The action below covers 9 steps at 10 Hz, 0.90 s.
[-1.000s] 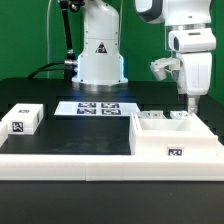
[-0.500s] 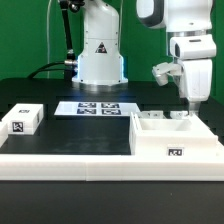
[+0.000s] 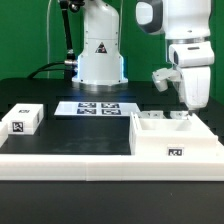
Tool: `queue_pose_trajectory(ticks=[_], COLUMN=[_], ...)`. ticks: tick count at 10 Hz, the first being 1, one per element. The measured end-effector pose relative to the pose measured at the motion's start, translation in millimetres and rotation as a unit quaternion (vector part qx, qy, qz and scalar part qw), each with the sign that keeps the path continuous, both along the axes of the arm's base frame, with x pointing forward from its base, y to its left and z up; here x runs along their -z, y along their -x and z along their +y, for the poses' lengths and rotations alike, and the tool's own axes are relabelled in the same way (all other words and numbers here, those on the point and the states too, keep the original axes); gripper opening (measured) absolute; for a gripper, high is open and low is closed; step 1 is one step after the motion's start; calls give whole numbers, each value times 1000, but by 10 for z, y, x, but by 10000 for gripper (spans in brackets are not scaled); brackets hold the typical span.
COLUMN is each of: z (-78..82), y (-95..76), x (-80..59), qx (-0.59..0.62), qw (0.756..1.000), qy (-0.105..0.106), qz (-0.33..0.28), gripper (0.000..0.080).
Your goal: Assemble cabinet
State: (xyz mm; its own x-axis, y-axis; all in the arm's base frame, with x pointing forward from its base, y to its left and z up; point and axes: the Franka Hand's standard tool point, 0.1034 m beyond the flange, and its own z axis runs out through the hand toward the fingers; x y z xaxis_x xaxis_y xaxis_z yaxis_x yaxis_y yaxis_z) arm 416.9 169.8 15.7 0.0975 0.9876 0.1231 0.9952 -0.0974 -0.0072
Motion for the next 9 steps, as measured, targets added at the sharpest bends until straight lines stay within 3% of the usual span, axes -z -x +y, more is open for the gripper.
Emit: queue_pose_trajectory(ticks=[1,3,4,6,7,9], z=[0,-9,-9,-10,-14,-17], y=[17,34,35,35,33,27], x=[24,52,54,55,54,52], qx=[0,1,1,1,2,2], qw=[1000,1000,1000,1000,1000,1000], qy=[0,0,0,0,0,0], qz=[3,6,6,6,6,6], gripper=[797,539,539,168,68,68])
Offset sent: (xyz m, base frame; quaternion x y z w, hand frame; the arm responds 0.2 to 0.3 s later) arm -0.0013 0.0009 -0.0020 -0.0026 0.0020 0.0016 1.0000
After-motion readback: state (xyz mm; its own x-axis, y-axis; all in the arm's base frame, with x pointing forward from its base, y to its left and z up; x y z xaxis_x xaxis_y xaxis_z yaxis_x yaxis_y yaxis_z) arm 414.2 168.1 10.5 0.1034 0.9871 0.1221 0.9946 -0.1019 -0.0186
